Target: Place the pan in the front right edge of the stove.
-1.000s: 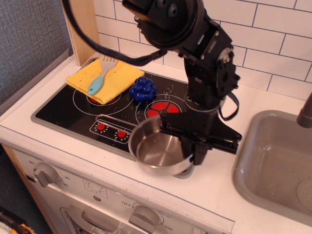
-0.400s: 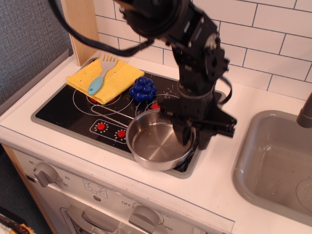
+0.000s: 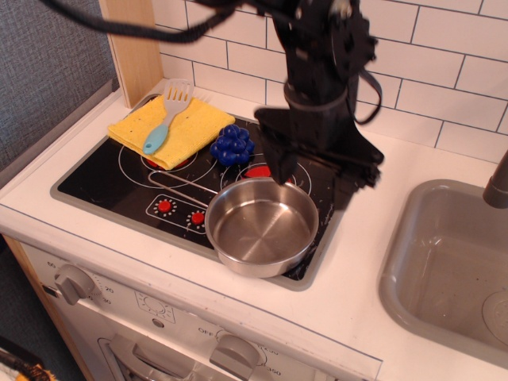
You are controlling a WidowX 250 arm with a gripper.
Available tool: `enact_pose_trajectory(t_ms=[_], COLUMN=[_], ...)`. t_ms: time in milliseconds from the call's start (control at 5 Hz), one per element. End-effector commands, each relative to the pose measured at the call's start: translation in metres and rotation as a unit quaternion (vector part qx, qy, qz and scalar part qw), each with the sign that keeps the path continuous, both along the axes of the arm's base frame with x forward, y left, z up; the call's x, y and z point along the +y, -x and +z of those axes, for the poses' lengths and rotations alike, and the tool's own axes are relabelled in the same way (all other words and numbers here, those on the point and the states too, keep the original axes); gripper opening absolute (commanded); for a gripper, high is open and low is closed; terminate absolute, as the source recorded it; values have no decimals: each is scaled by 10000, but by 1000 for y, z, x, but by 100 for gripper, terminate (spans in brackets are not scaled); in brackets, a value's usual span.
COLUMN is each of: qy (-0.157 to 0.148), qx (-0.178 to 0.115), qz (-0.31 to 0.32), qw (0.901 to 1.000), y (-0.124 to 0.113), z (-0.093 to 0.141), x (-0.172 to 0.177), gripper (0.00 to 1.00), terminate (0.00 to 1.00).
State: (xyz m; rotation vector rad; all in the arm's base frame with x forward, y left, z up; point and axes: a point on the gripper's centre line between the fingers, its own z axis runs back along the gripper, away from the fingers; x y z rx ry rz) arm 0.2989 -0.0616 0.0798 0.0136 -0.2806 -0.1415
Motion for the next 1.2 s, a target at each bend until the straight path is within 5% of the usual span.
enact_pose_trajectory(t_ms=[0, 800, 1000], qy=[-53, -53, -53], qx=[276, 276, 276], qz=[179, 179, 179], qw=[9994, 9994, 9994], y=[-7, -7, -7], z=[9, 9, 9], x=[3, 3, 3], gripper=[100, 100, 100], terminate=[0, 0, 100])
